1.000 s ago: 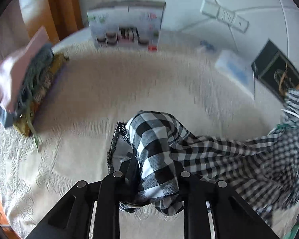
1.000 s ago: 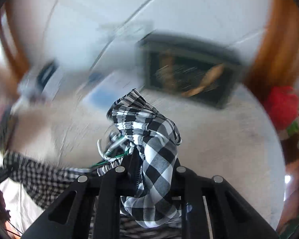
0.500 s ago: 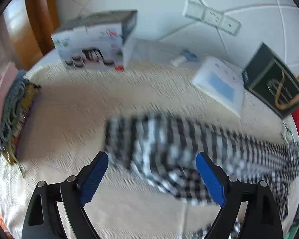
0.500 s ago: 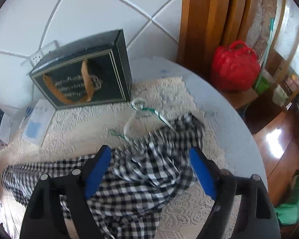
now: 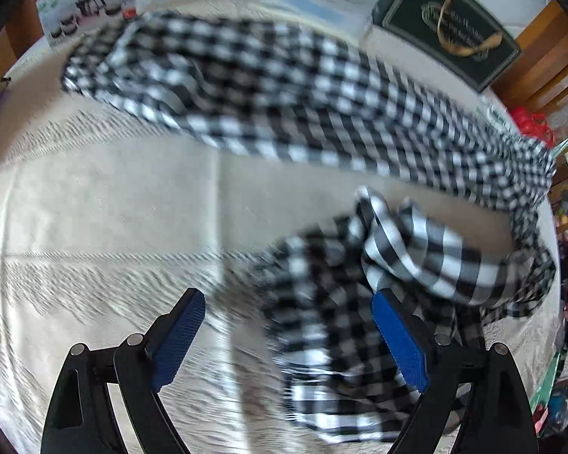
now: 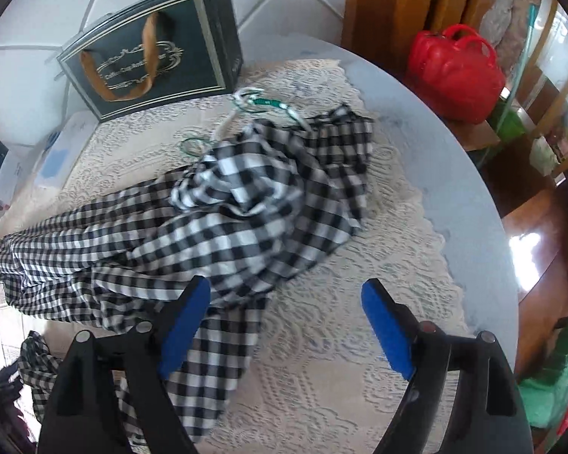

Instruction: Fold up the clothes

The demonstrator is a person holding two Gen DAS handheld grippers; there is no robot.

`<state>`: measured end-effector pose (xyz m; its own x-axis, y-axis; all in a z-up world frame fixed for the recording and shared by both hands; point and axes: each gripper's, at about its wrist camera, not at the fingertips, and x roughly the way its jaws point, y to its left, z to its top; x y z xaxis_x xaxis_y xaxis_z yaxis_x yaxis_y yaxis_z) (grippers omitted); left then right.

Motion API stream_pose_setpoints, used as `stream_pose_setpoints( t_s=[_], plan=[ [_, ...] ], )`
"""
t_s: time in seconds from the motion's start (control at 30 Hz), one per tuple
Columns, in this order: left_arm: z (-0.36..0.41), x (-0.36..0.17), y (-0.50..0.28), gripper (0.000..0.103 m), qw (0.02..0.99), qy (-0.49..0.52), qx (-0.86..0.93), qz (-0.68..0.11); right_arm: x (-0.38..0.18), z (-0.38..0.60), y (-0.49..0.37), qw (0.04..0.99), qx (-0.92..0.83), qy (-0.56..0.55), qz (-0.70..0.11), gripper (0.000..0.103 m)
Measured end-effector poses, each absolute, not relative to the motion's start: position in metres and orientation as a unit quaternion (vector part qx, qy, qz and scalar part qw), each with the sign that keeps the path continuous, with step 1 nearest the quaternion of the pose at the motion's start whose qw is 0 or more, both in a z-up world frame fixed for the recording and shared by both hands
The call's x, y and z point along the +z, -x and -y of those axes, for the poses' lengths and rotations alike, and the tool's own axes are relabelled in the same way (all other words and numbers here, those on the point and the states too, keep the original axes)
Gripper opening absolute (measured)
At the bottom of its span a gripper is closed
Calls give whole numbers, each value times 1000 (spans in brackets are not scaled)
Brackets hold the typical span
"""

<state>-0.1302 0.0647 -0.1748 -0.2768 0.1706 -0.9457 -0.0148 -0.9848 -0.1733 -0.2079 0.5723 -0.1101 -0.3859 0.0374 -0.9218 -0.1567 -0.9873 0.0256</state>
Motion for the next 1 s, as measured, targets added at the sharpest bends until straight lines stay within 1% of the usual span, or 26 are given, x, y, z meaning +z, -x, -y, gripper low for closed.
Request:
stream_pose_setpoints(
  t_s=[0.07,0.1,0.13,0.17,0.2,0.23,0.37,0.7,0.73,0.8,0.87,0.9,0.97,1.0],
  plan=[
    [-79,-179,126,88,31,595,803,35,-108,-579,207,60,831,551,-56,83],
    [-86,-181,124,80,16,594,804,20,-107,-582,206,61,830,551,-57,83],
    [-91,-181,123,66,4,591,806,7,-108,-583,206,61,830,552,-55,83],
    [-90,-178,122,48,7,585,811,20,-108,-585,206,62,829,553,-54,83],
    [-87,-175,122,24,5,584,811,32,-109,-587,207,63,828,555,-55,83],
    [-77,-171,122,24,2,581,812,54,-110,-589,207,63,826,557,-55,83],
    [-21,-154,120,24,-65,559,824,63,-112,-596,213,66,824,561,-56,83],
    [178,-103,111,24,-273,505,811,107,-107,-612,225,68,826,556,-64,83],
    [195,-103,111,24,-287,506,807,107,-110,-612,226,64,823,560,-69,83],
    [215,-106,118,24,-279,514,802,119,-117,-613,229,55,817,569,-78,83],
    [219,-119,126,24,-263,525,799,128,-128,-604,230,41,810,579,-82,83],
    [216,-126,128,27,-256,531,797,127,-131,-599,230,36,809,581,-84,83],
    [210,-142,131,49,-242,544,794,126,-134,-587,234,25,810,579,-84,83],
    [205,-149,130,76,-235,550,792,125,-135,-583,236,24,812,577,-82,83]
  ],
)
